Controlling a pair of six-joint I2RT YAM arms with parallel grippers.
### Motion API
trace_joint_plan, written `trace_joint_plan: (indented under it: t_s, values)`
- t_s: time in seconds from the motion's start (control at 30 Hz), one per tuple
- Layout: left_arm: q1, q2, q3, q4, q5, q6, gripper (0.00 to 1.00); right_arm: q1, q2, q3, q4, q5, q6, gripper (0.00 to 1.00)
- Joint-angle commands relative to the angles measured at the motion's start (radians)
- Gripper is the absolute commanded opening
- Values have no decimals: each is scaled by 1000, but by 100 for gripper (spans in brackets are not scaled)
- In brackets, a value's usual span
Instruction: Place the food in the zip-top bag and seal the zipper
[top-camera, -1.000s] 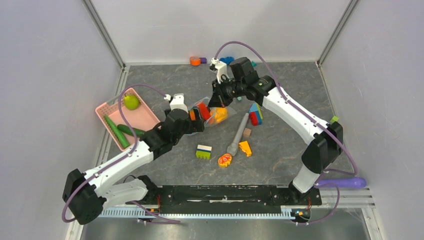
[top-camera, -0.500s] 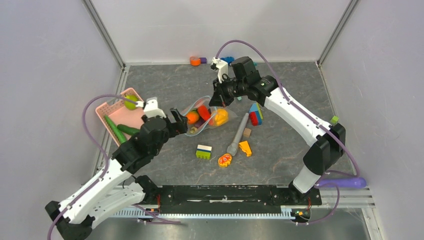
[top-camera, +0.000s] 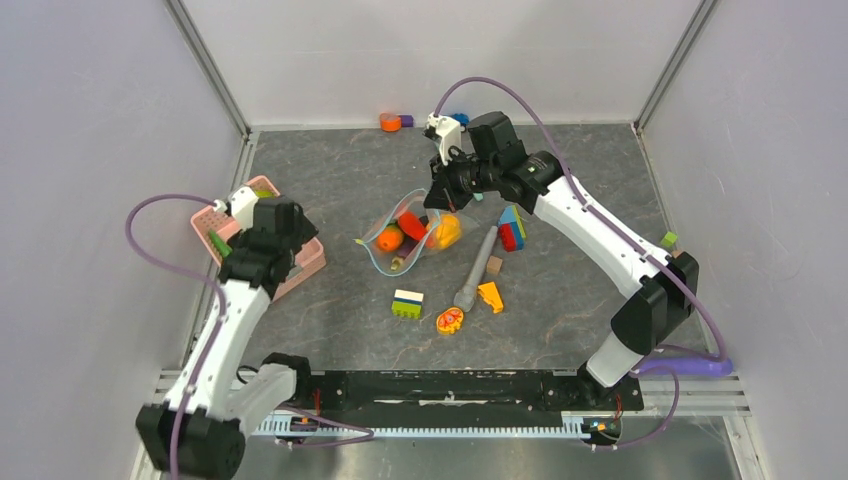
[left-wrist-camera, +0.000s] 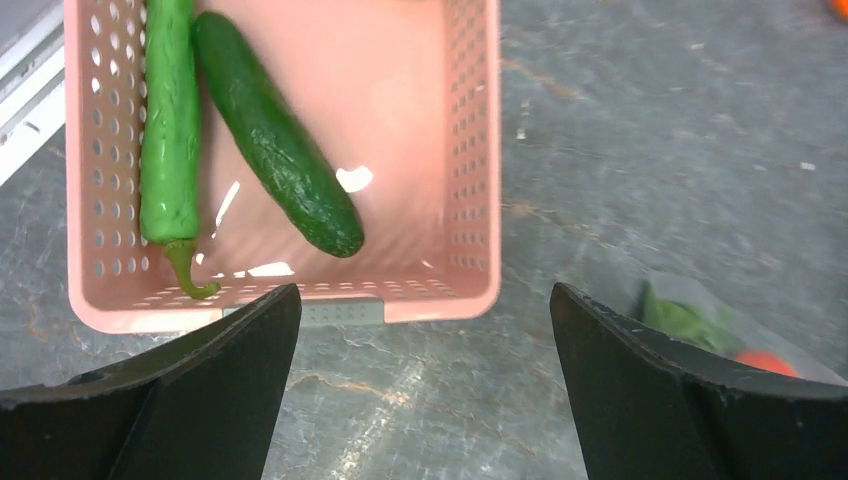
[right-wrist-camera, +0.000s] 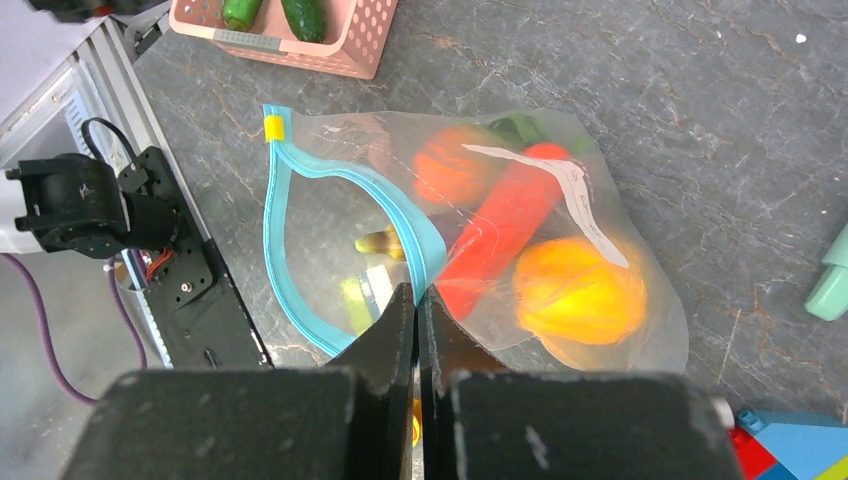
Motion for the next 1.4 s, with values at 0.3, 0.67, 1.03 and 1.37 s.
trace_joint_plan:
  t_s: [0.3, 0.67, 1.03, 1.37]
  values:
    - [305, 363, 31, 71, 65, -84, 100, 4, -40, 45, -3, 60, -49, 0]
    - [365, 612, 9, 197, 119, -56, 100, 4, -27, 52, -4, 86, -46, 0]
    - [367, 743, 10, 256, 250, -15, 93, 4, -45, 43, -2, 81, -55, 0]
    - [367, 720, -17, 296, 259, -3, 62, 4, -45, 43, 0, 71, -53, 0]
